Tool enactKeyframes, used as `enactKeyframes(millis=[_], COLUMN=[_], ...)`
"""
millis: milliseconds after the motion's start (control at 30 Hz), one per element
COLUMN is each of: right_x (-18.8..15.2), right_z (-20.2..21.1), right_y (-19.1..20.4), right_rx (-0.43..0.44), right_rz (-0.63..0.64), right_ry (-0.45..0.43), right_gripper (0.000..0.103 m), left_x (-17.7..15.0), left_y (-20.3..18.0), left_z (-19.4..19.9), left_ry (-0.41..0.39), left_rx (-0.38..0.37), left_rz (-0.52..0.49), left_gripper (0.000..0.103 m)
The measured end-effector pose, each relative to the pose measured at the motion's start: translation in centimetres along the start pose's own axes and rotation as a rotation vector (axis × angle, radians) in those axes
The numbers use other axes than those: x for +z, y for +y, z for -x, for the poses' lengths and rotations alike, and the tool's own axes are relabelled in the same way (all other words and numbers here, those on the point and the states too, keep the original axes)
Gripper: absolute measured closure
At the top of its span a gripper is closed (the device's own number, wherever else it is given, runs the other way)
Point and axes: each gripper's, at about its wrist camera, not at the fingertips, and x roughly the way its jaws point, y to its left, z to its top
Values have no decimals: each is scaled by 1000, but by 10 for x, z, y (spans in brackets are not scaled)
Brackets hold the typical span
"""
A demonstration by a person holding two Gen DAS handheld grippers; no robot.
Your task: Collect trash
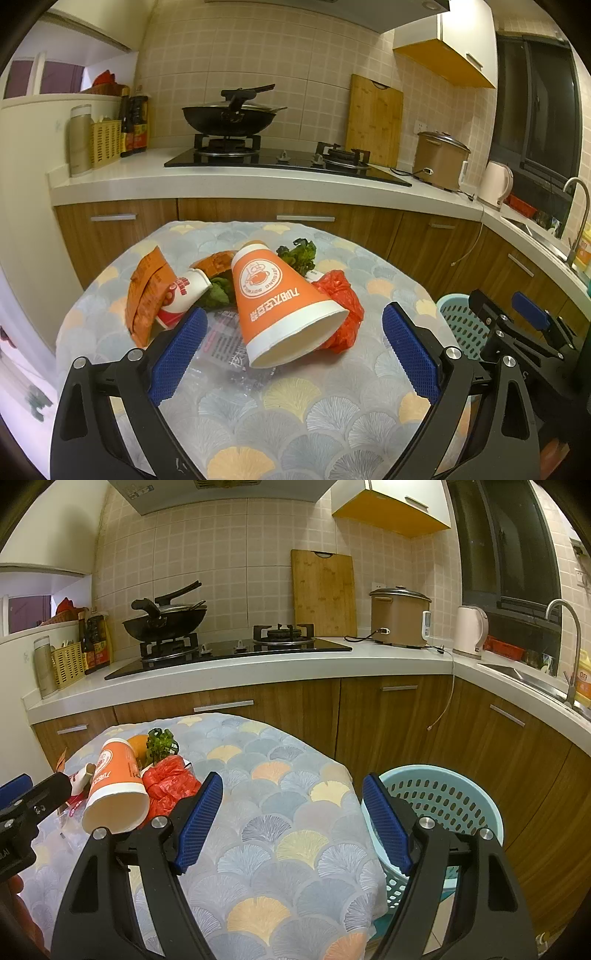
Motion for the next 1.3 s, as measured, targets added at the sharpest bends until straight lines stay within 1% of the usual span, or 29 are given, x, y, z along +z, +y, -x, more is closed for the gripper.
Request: enactKeyframes(millis=[267, 300, 400, 533, 667, 733, 800, 900, 1033, 1133, 1200, 1300], right_x=[1, 2, 3, 6, 11, 12, 13, 13, 13, 12, 12, 13], right_z=[-4, -5, -11, -22, -31, -35, -40, -47, -57, -64, -68, -74], right_y=[5, 6, 12, 21, 28, 30, 32, 34, 39, 45, 48, 53], right_rx=[18, 22, 47, 83, 108, 120, 132, 150, 182, 199, 219, 263], right_rz=[15, 19, 35, 57, 66, 72, 80, 88, 98, 108, 111, 108], right_ry=[4, 6, 14, 22, 27, 36, 45, 58, 79, 93, 104, 122], right_gripper=[30, 34, 40, 42, 43, 43, 43, 43, 43, 43, 43, 42], left_x=[2, 2, 6, 15, 22, 21, 18, 12, 4, 2, 3, 4], left_y=[5, 7, 18, 29, 42, 49, 55, 59, 61, 60, 58, 57], left_z=[-1, -1, -6, -23, -51, -66, -78, -92, -106, -109, -109, -107], left_ry=[1, 5, 20, 66, 137, 175, 204, 241, 271, 267, 262, 252], left_rx=[4, 4, 3, -4, -55, -80, -104, -135, -174, -200, -213, -195], left_rz=[9, 17, 43, 59, 117, 158, 187, 212, 244, 257, 254, 240], left_gripper=[10, 10, 10, 10, 10, 15, 18, 18, 19, 29, 39, 39])
